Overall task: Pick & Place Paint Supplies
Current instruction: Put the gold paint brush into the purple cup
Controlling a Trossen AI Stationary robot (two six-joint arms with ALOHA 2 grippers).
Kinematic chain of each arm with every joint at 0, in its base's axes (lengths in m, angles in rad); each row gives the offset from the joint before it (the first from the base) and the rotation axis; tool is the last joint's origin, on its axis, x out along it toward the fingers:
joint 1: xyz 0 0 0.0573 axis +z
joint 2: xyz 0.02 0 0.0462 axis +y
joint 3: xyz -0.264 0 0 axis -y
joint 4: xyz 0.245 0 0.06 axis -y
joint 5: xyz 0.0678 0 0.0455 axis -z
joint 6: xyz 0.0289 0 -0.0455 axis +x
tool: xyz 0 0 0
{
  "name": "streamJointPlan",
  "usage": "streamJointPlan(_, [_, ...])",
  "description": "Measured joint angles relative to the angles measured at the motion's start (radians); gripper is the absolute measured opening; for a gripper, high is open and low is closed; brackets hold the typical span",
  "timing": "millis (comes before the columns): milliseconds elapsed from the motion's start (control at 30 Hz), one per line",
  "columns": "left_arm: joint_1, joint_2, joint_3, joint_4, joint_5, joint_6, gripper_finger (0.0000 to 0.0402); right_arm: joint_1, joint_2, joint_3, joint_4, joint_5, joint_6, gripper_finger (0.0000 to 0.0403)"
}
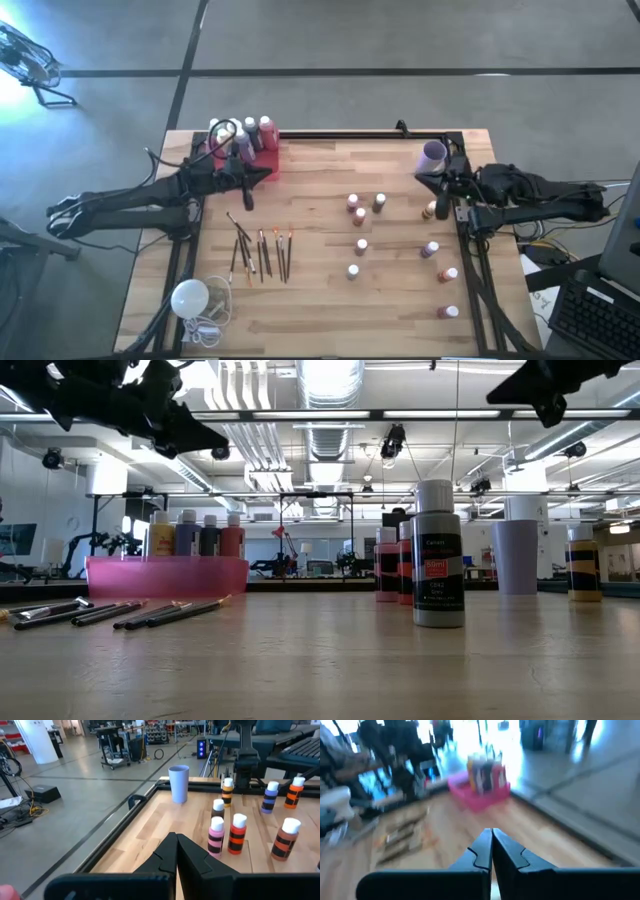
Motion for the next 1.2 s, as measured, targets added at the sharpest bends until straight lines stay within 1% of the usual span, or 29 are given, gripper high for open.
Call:
streamJointPlan(100, [0.000, 0.011, 0.000, 0.030, 0.000, 0.000, 0.0007, 0.000, -0.014, -0.092, 0.239, 0.052, -0.095, 0.0008])
streamJointPlan(167, [0.000, 0.020, 0.000, 0.044, 0.000, 0.000, 0.0007, 0.000, -0.005, -0.154, 0.420, 0.057, -0.170, 0.0008])
streamJointPlan(233, [0.000, 0.029, 0.000, 0.052, 0.000, 0.000, 0.0007, 0.000, 0.021, -0.205, 0.564, 0.006, -0.235, 0.0008])
streamJointPlan(400, [0.000, 0.057, 0.000, 0.047, 0.000, 0.003, 0.0007, 0.000, 0.118, -0.295, 0.878, -0.211, -0.368, 0.0008])
streamJointPlan(433, [0.000, 0.062, 0.000, 0.041, 0.000, -0.001, 0.0007, 0.001, 0.138, -0.302, 0.944, -0.229, -0.407, 0.0008])
streamJointPlan(467, [0.000, 0.065, 0.000, 0.033, -0.003, -0.009, 0.0007, 0.001, 0.159, -0.303, 1.012, -0.224, -0.449, 0.0008])
streamJointPlan(500, [0.000, 0.065, 0.001, 0.026, -0.022, -0.019, 0.0007, 0.001, 0.176, -0.295, 1.065, -0.209, -0.485, 0.0008])
streamJointPlan(533, [-0.004, 0.064, 0.011, 0.005, -0.068, -0.032, 0.0007, 0.001, 0.188, -0.278, 1.094, -0.187, -0.506, 0.0008])
streamJointPlan(567, [-0.011, 0.061, 0.028, -0.021, -0.135, -0.042, 0.0006, 0.000, 0.197, -0.255, 1.102, -0.168, -0.520, 0.0008])
streamJointPlan(600, [-0.020, 0.057, 0.052, -0.056, -0.226, -0.044, 0.0004, -0.001, 0.206, -0.229, 1.093, -0.158, -0.532, 0.0008])
streamJointPlan(700, [-0.071, 0.053, 0.133, -0.171, -0.529, -0.050, 0.0004, -0.002, 0.228, -0.150, 1.008, -0.138, -0.600, 0.0008])
streamJointPlan(733, [-0.094, 0.056, 0.160, -0.208, -0.601, -0.051, 0.0004, -0.002, 0.237, -0.124, 0.977, -0.126, -0.633, 0.0008])
streamJointPlan(767, [-0.118, 0.059, 0.188, -0.240, -0.653, -0.051, 0.0004, -0.002, 0.248, -0.098, 0.949, -0.101, -0.663, 0.0008])
streamJointPlan(833, [-0.157, 0.062, 0.239, -0.302, -0.723, -0.062, 0.0004, -0.002, 0.271, -0.054, 0.939, -0.023, -0.701, 0.0008])
streamJointPlan(900, [-0.182, 0.064, 0.281, -0.365, -0.765, -0.099, 0.0004, -0.003, 0.295, -0.019, 0.939, 0.084, -0.734, 0.0008])
streamJointPlan(1033, [-0.191, 0.065, 0.338, -0.528, -0.786, -0.221, 0.0004, -0.004, 0.345, 0.000, 0.926, 0.322, -0.801, 0.0008])
streamJointPlan(1100, [-0.191, 0.065, 0.353, -0.594, -0.808, -0.293, 0.0004, -0.017, 0.370, 0.000, 0.926, 0.372, -0.859, 0.0008])
streamJointPlan(1167, [-0.196, 0.065, 0.356, -0.634, -0.867, -0.343, 0.0004, -0.037, 0.395, -0.001, 0.936, 0.368, -0.911, 0.0008])
streamJointPlan(1200, [-0.201, 0.065, 0.356, -0.643, -0.900, -0.366, 0.0004, -0.048, 0.409, -0.001, 0.949, 0.349, -0.924, 0.0008])
